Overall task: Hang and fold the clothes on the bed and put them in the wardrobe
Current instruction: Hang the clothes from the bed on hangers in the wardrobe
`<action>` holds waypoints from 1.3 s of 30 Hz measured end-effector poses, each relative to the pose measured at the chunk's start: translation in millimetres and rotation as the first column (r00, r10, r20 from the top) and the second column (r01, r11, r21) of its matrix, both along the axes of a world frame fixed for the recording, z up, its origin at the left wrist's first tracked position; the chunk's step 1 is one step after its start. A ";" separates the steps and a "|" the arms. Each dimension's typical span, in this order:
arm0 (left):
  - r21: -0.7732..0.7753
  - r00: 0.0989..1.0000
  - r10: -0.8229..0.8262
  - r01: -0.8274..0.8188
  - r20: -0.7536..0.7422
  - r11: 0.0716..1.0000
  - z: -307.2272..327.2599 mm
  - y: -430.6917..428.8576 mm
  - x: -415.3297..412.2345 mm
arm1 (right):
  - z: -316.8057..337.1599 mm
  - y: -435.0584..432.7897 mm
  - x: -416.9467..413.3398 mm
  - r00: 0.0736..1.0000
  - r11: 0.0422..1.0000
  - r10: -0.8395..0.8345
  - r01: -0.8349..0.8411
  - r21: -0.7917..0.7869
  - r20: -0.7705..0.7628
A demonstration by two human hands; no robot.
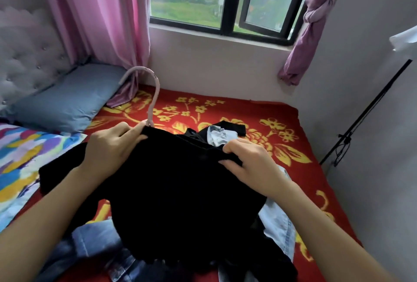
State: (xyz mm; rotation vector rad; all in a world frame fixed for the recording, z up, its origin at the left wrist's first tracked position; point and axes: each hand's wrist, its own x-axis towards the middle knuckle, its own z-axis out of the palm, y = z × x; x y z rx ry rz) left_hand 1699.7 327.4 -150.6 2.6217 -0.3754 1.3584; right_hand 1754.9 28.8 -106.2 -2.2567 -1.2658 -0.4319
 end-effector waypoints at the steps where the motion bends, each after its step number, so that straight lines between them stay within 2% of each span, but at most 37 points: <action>1: -0.033 1.000 0.013 -0.014 -0.018 0.999 -2.4 -7.2 -2.2 | -4.6 6.6 -0.8 0.999 1.000 0.008 -0.008 0.015 0.040; 4: -0.170 0.996 0.023 -0.037 -0.085 0.985 -8.5 -24.3 -9.6 | -19.9 23.7 -7.6 0.996 0.998 0.057 -0.057 0.000 0.065; 7: -0.286 0.995 0.025 -0.052 -0.097 0.957 -8.0 -28.1 -14.6 | -30.8 25.6 -5.1 0.992 0.996 0.088 -0.089 -0.008 -0.093; 9: -0.341 0.993 0.011 -0.051 -0.118 0.939 -3.2 -26.0 -16.4 | -31.9 13.3 2.1 0.966 0.994 0.045 -0.018 0.106 -0.255; 11: -0.367 0.991 -0.004 -0.046 -0.135 0.929 2.3 -22.5 -17.1 | -31.2 -7.2 14.0 0.954 0.979 -0.057 0.112 0.173 -0.293; 12: -0.372 0.989 -0.009 -0.046 -0.144 0.927 4.7 -22.0 -17.7 | -30.5 -19.2 22.0 0.939 0.973 -0.116 0.173 0.152 -0.325; 14: -0.375 0.989 -0.032 -0.026 -0.147 0.927 8.8 -22.3 -18.9 | -29.2 -42.9 37.9 0.852 0.965 -0.243 0.262 -0.025 -0.464; 16: -0.376 0.990 -0.052 -0.001 -0.130 0.927 13.5 -24.6 -18.2 | -32.4 -57.9 48.2 0.738 0.953 -0.302 0.239 -0.185 -0.603; 18: -0.367 0.990 -0.065 0.015 -0.125 0.930 17.0 -28.1 -15.5 | -40.5 -60.4 49.8 0.688 0.955 -0.297 0.224 -0.195 -0.662; 22: -0.356 0.983 -0.115 0.058 -0.141 0.933 24.8 -26.9 -8.1 | -42.4 -55.1 44.0 0.762 0.953 -0.297 0.273 -0.131 -0.576; 25: -0.331 0.977 -0.181 0.135 -0.113 0.934 30.5 -30.3 -11.7 | -34.3 -49.2 36.8 0.873 0.942 -0.302 0.210 -0.263 -0.383; 27: -0.282 0.967 -0.231 0.194 -0.104 0.940 28.8 -40.3 -13.8 | -33.9 -35.5 26.2 0.927 0.928 -0.236 0.126 -0.350 -0.292; 30: -0.227 0.963 -0.241 0.211 -0.117 0.951 30.2 -53.4 -13.6 | -31.3 -15.6 15.9 0.929 0.943 -0.141 0.020 -0.332 -0.343; 32: -0.239 0.960 -0.238 0.200 -0.145 0.950 33.8 -53.5 -14.7 | -23.7 -13.9 18.6 0.914 0.962 -0.133 0.025 -0.273 -0.383; 39: -0.314 0.909 -0.223 0.110 -0.352 0.943 22.7 -2.8 -43.0 | -11.3 -49.6 37.4 0.848 0.977 -0.193 0.210 -0.022 -0.493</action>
